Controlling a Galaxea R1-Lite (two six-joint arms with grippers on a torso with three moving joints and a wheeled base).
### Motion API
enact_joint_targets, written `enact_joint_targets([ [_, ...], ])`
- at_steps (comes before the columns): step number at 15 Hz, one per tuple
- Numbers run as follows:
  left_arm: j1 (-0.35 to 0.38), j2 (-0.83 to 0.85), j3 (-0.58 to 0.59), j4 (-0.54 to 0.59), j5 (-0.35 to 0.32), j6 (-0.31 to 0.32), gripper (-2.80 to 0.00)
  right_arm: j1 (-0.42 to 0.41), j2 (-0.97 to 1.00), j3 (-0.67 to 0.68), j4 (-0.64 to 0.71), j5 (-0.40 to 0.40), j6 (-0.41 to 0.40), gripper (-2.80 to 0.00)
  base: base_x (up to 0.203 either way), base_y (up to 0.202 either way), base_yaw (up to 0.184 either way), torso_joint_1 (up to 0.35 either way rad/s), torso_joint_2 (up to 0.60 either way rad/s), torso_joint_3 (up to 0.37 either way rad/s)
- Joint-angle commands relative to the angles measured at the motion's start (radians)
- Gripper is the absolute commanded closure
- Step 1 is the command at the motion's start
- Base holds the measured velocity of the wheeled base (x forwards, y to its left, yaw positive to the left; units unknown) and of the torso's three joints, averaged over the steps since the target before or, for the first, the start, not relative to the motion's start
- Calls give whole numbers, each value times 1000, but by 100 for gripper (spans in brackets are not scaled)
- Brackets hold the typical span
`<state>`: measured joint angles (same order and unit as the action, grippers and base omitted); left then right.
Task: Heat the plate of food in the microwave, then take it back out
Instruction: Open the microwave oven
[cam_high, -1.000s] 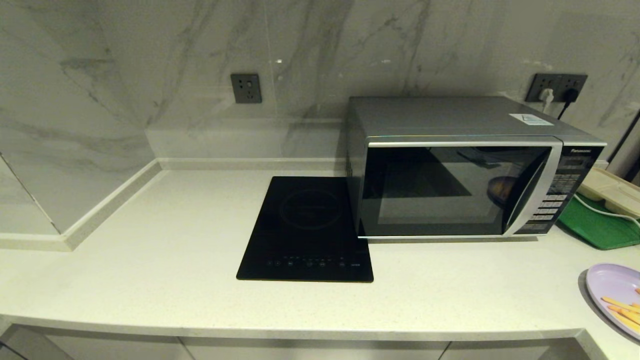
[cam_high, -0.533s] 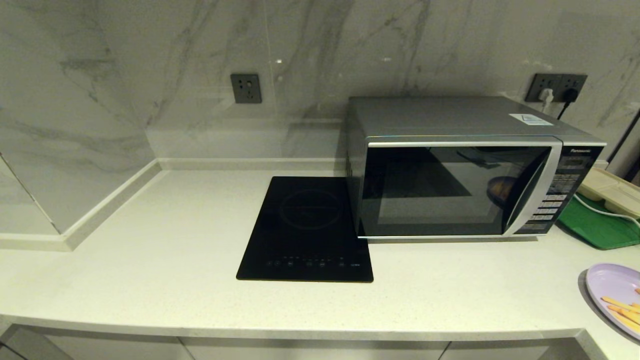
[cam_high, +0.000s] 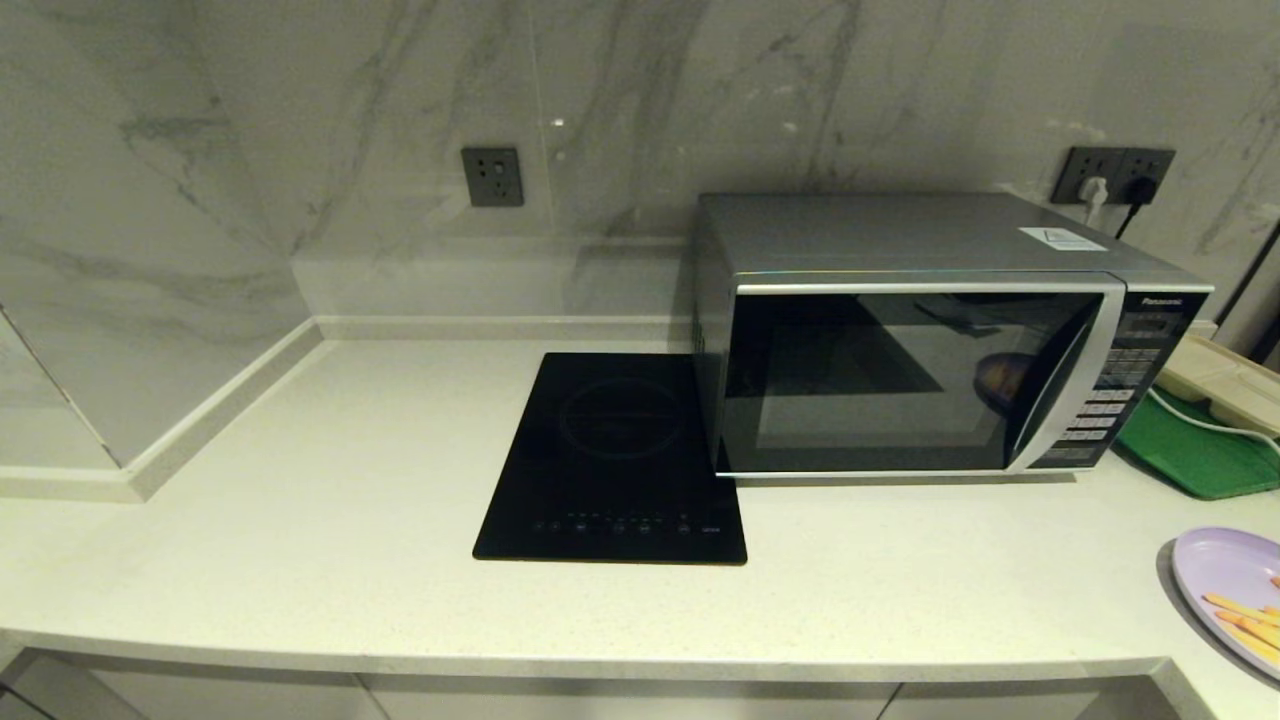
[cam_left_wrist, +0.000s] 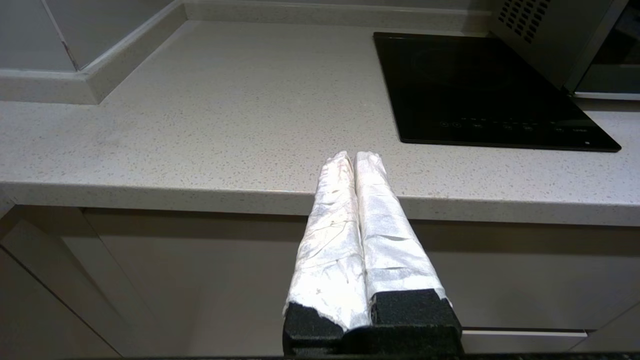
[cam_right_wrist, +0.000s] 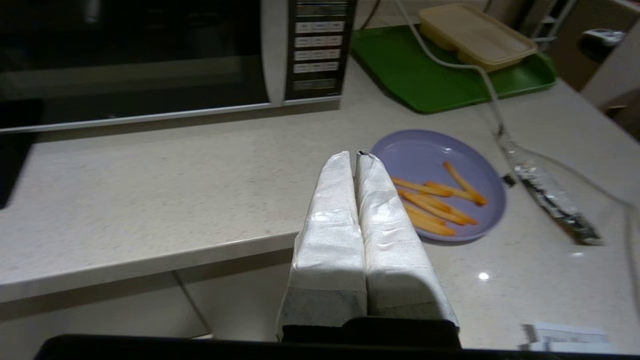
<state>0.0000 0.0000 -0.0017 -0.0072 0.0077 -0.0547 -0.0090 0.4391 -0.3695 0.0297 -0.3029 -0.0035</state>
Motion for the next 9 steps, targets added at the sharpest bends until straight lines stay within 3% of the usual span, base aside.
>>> enact_joint_targets([
  [1,0,0,0,-1,0,-1,0,-1,184,-64,-26,-66,-40,0,0,0,0,0,0,0],
  [6,0,0,0,-1,0,-1,0,0,501,-192,-103,-224,-79,0,0,0,0,0,0,0],
  [9,0,0,0,-1,0,-1,0,17,723,-205,-295,-333,-83,0,0,0,0,0,0,0],
])
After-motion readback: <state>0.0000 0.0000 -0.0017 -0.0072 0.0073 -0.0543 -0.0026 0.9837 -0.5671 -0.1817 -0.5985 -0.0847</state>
